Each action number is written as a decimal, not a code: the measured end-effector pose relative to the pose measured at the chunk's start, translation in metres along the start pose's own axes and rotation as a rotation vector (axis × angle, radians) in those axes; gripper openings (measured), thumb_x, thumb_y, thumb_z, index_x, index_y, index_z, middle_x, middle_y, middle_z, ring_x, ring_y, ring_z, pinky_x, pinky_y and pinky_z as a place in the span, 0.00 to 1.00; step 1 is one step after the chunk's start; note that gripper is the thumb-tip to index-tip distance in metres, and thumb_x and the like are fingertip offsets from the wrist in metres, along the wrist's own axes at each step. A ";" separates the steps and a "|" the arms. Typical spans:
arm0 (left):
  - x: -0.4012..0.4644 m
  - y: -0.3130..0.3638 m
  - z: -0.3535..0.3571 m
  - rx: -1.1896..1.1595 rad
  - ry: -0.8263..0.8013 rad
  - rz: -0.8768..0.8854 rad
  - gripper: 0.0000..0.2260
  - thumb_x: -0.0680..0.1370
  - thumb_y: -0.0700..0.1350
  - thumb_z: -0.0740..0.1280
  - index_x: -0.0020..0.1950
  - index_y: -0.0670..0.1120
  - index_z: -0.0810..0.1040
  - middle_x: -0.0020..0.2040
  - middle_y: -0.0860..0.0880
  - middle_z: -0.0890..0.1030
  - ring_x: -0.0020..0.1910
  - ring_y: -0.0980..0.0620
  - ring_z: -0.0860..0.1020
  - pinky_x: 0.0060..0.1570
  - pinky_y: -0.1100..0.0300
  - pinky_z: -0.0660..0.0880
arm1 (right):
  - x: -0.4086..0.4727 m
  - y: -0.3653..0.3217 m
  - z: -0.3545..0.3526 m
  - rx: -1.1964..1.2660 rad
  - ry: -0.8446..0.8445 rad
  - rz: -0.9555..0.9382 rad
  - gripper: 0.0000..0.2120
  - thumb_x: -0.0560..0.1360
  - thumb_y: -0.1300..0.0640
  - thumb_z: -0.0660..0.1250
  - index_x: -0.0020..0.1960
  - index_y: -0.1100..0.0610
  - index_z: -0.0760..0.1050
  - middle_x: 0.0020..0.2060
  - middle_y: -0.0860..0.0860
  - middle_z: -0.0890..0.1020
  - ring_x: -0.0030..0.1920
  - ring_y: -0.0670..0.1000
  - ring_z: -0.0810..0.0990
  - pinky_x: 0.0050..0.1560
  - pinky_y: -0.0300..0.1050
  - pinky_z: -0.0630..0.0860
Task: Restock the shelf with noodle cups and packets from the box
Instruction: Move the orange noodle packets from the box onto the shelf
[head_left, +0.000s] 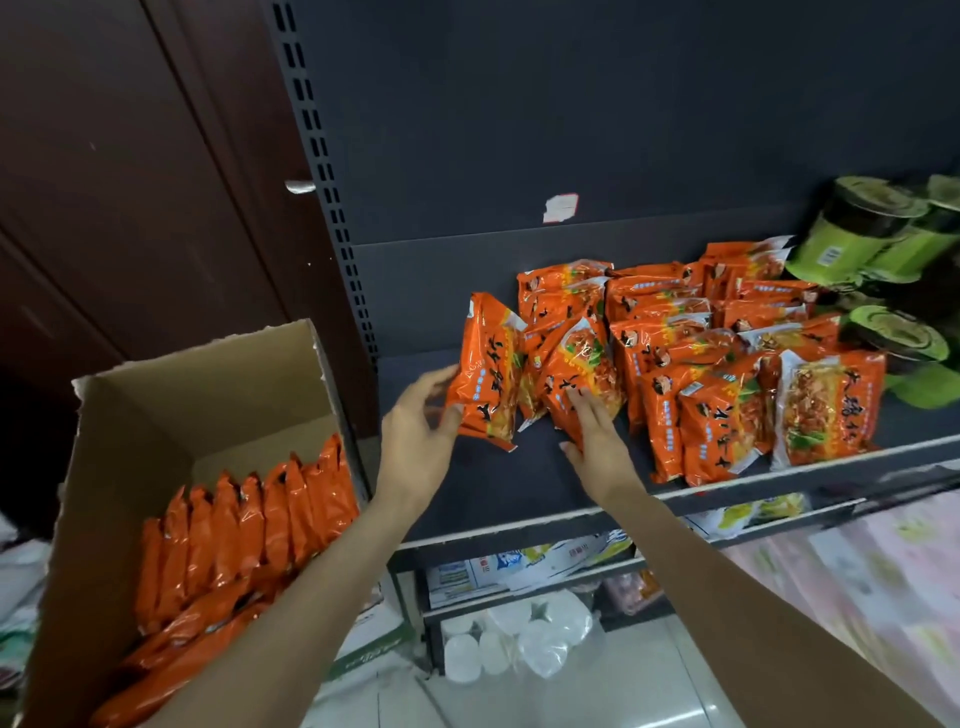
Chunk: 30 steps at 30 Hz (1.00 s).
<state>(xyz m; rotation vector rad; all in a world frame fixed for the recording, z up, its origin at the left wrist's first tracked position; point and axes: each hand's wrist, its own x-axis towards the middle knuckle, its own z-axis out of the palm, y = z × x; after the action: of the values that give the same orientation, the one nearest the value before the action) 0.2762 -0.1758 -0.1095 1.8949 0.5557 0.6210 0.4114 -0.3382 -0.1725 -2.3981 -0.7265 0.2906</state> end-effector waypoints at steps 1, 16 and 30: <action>0.000 0.001 -0.001 -0.007 0.005 0.003 0.17 0.77 0.37 0.65 0.64 0.50 0.75 0.53 0.54 0.79 0.52 0.54 0.78 0.54 0.52 0.78 | 0.002 -0.001 -0.001 -0.004 -0.014 0.010 0.31 0.78 0.63 0.61 0.77 0.52 0.52 0.77 0.48 0.49 0.74 0.53 0.59 0.66 0.48 0.66; -0.005 0.038 -0.012 -0.371 -0.071 0.045 0.16 0.77 0.33 0.64 0.56 0.54 0.74 0.53 0.47 0.79 0.51 0.51 0.80 0.42 0.63 0.78 | -0.006 -0.069 -0.065 0.661 0.007 -0.061 0.39 0.74 0.51 0.68 0.75 0.39 0.46 0.69 0.48 0.67 0.65 0.47 0.72 0.61 0.41 0.71; 0.015 0.002 0.100 0.102 -0.382 -0.294 0.10 0.78 0.44 0.65 0.59 0.46 0.73 0.53 0.51 0.77 0.54 0.51 0.77 0.57 0.57 0.74 | 0.003 0.012 -0.053 -0.108 0.160 -0.040 0.45 0.71 0.68 0.70 0.76 0.46 0.48 0.73 0.58 0.52 0.72 0.57 0.57 0.67 0.49 0.68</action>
<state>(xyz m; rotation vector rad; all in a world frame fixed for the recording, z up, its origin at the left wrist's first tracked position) 0.3522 -0.2352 -0.1395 1.9153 0.6068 0.0368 0.4389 -0.3705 -0.1379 -2.4713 -0.7318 0.0429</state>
